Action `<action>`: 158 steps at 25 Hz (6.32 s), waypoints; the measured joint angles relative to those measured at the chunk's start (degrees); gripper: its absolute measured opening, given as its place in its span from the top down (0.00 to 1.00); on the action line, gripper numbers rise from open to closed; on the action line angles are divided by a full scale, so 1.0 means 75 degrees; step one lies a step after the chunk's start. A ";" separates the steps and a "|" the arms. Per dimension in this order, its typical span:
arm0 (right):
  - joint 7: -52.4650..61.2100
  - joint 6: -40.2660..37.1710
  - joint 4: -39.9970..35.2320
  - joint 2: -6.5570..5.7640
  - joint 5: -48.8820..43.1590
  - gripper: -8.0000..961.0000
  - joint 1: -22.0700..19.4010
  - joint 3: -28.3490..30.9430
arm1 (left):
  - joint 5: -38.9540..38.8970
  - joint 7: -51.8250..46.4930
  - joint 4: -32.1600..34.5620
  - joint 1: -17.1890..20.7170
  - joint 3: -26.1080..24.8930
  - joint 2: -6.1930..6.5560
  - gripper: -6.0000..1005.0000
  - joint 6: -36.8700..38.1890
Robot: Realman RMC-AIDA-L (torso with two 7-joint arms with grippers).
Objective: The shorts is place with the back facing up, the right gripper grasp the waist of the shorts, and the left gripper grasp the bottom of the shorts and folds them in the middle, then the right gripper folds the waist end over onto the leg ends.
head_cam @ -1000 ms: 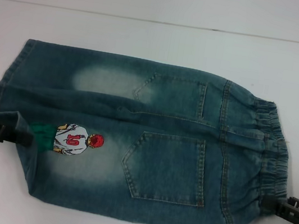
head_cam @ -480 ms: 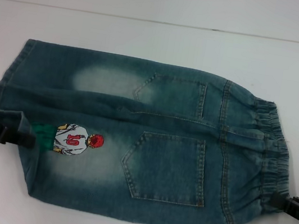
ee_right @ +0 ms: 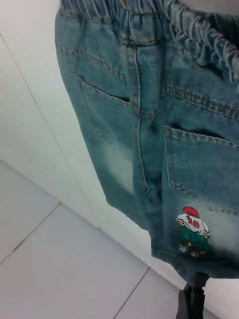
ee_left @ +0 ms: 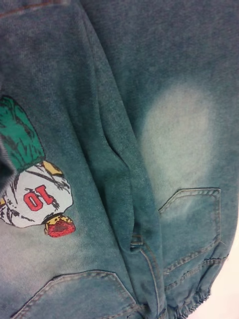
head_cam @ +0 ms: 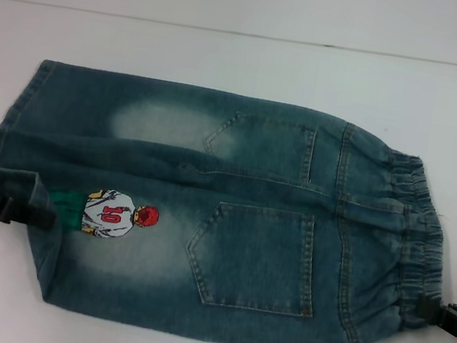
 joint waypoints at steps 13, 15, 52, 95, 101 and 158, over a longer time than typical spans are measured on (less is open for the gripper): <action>-0.0007 0.0045 0.0001 -0.0012 0.0090 0.94 0.0047 0.0226 | 0.0000 0.0008 0.0035 0.0249 -0.0335 0.0026 0.93 -0.0752; -0.0003 0.0048 0.0001 -0.0013 0.0125 0.94 0.0065 0.0231 | -0.0001 0.0015 0.0024 0.0307 -0.0454 0.0027 0.93 -0.0956; 0.0310 -0.0538 -0.0423 -0.0164 0.0751 0.92 0.0639 0.0337 | -0.1085 0.0368 0.0689 0.0865 -0.1994 0.0426 0.93 -0.0624; 0.1748 0.0587 -0.1120 -0.0619 0.0727 0.90 0.1570 -0.0222 | -0.2173 0.0038 -0.0333 0.0164 -0.1428 0.0028 0.93 -0.2551; 0.1736 0.0510 -0.1105 -0.0616 0.0721 0.89 0.1559 -0.0235 | -0.2327 0.0064 -0.0297 0.0040 -0.0823 -0.0206 0.92 -0.2597; 0.1716 0.0435 -0.1113 -0.0550 0.0738 0.86 0.1523 -0.0351 | 0.0115 -0.3432 0.0807 -0.0990 0.3398 -0.0955 0.08 -0.4598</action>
